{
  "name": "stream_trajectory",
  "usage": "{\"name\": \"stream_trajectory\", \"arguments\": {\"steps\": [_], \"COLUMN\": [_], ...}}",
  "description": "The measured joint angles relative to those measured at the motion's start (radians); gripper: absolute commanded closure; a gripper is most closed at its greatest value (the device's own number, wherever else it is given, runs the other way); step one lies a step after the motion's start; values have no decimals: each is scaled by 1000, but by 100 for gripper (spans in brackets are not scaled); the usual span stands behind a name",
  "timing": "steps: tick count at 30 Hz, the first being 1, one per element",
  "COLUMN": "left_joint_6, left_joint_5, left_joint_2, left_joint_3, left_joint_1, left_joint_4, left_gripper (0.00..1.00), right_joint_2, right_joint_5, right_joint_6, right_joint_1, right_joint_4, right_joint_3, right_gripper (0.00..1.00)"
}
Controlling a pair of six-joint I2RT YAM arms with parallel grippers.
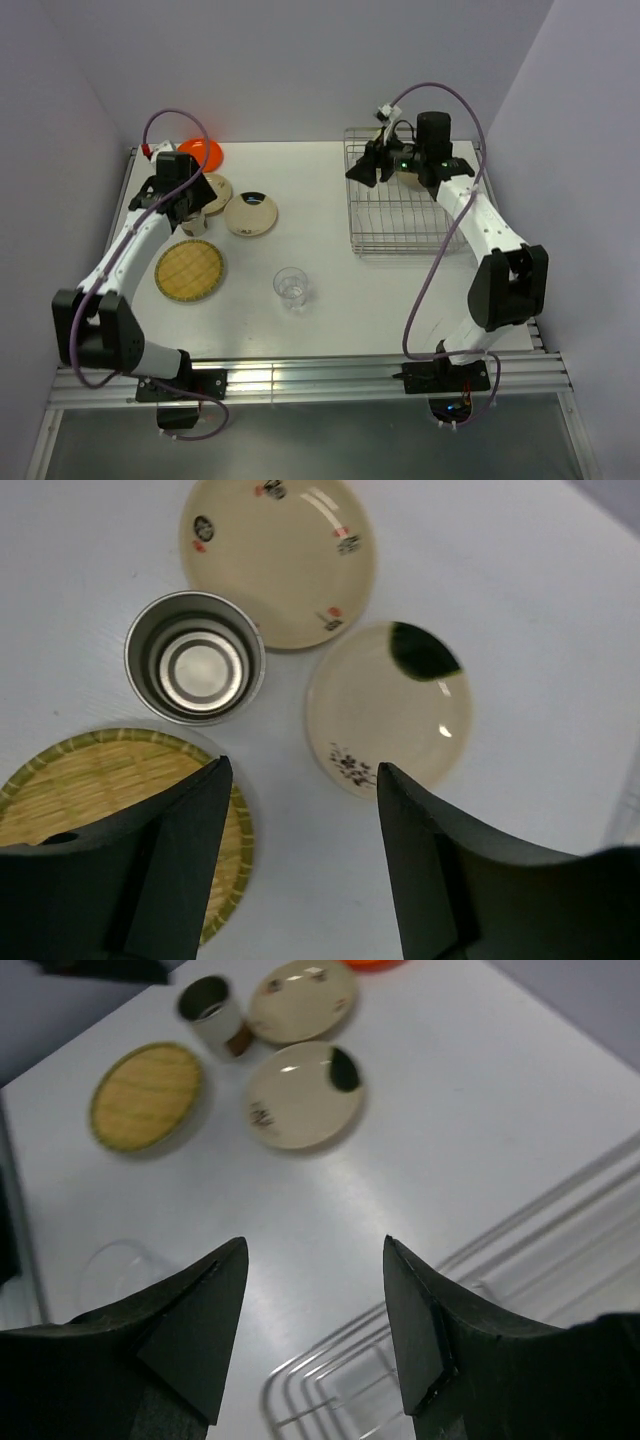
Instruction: Load the mixed dishes into the dish rack
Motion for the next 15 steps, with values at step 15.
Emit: {"name": "stream_trajectory", "arguments": {"steps": [15], "left_joint_6": [166], "left_joint_5": [1], "left_joint_2": [392], "left_joint_3": [190], "left_joint_1": [82], "left_joint_4": [-57], "left_gripper": [41], "right_joint_2": [-167], "right_joint_5": [-166], "right_joint_6": [5], "right_joint_1": [91], "right_joint_4": [10], "right_joint_3": [-271], "right_gripper": [38]}}
